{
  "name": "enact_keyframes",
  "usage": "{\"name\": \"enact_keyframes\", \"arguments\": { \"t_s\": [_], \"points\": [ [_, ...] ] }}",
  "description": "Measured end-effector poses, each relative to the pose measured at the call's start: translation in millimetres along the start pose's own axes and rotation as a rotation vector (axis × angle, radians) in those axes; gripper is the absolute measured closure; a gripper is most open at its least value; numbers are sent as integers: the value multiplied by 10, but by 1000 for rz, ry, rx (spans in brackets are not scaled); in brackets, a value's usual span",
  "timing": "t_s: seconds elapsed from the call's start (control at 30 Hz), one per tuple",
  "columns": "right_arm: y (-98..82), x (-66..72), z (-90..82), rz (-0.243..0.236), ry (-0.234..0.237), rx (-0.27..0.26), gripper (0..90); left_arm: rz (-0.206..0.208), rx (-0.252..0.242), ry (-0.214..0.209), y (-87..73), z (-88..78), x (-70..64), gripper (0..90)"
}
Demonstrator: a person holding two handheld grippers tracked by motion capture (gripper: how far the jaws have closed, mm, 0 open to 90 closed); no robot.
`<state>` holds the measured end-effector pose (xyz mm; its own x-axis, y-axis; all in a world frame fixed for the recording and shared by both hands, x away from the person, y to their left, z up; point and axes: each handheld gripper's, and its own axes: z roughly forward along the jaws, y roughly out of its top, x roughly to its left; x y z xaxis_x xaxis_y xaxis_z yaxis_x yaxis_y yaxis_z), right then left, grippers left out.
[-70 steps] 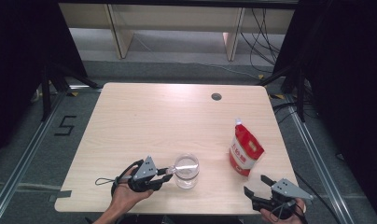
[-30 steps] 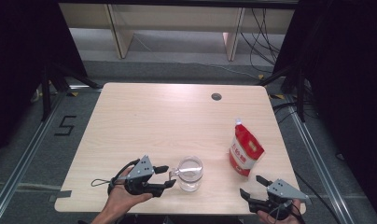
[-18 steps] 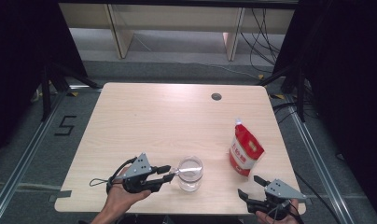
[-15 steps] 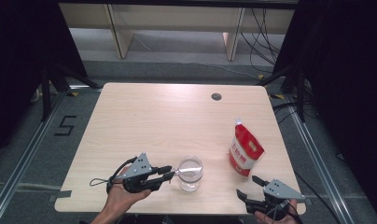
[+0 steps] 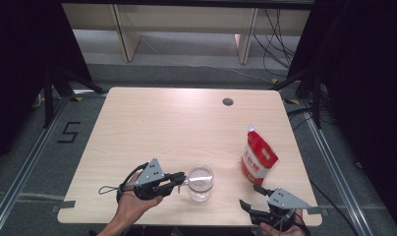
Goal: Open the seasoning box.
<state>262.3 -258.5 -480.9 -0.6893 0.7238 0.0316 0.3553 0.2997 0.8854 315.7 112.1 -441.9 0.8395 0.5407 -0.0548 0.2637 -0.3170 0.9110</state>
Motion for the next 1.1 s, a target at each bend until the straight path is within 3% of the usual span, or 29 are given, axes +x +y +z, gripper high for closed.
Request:
{"name": "enact_keyframes", "arguments": {
  "t_s": [0.07, 0.1, 0.2, 0.37, 0.4, 0.5, 0.53, 0.57, 0.63, 0.73, 0.77, 0.8, 0.87, 0.9, 0.97, 1.0, 1.07, 1.1],
  "points": [
    [10, 1, 8, -14, -10, -10, 325, -4, -5, 0, -5, 18, 2, 826],
    [24, 39, 17, 16, -3, -8, 326, -11, 8, 7, -9, 18, -4, 829],
    [63, 31, 55, -40, -9, -20, 359, 1, 8, 0, -18, 31, -2, 832],
    [117, 65, 161, -69, 15, -24, 404, -5, 15, 6, -30, 35, -25, 833],
    [130, 75, 199, -64, 41, -15, 437, -5, 15, 6, -30, 34, -24, 835],
    [154, 95, 223, -70, 44, -25, 464, -10, 13, 7, -39, 29, -15, 836],
    [173, 86, 236, -99, 31, -46, 486, -7, 9, 8, -41, 27, -10, 835],
    [184, 106, 242, -84, 37, -47, 504, -9, 3, 5, -44, 27, -5, 835],
    [213, 96, 276, -109, 47, -54, 534, -20, -1, 5, -51, 24, -4, 835],
    [231, 124, 332, -110, 75, -49, 595, -15, -1, 5, -53, 20, 2, 837],
    [235, 138, 334, -92, 83, -42, 606, -9, -1, 8, -50, 15, 5, 837],
    [246, 130, 353, -113, 89, -58, 617, -5, 0, 10, -51, 13, 9, 837],
    [260, 140, 373, -109, 87, -65, 652, -26, -4, 6, -61, 13, 14, 837],
    [272, 148, 394, -100, 115, -55, 665, -25, -10, 3, -64, 17, 20, 837],
    [277, 139, 401, -117, 105, -68, 668, -27, -4, 5, -61, 13, 11, 838],
    [285, 148, 410, -107, 111, -58, 675, -5, -1, 6, -56, 11, 21, 838],
    [295, 140, 414, -122, 96, -64, 686, -22, -3, 6, -62, 12, 13, 838],
    [298, 141, 415, -120, 97, -61, 692, -1, -1, 7, -59, 8, 21, 838]
  ]
}}
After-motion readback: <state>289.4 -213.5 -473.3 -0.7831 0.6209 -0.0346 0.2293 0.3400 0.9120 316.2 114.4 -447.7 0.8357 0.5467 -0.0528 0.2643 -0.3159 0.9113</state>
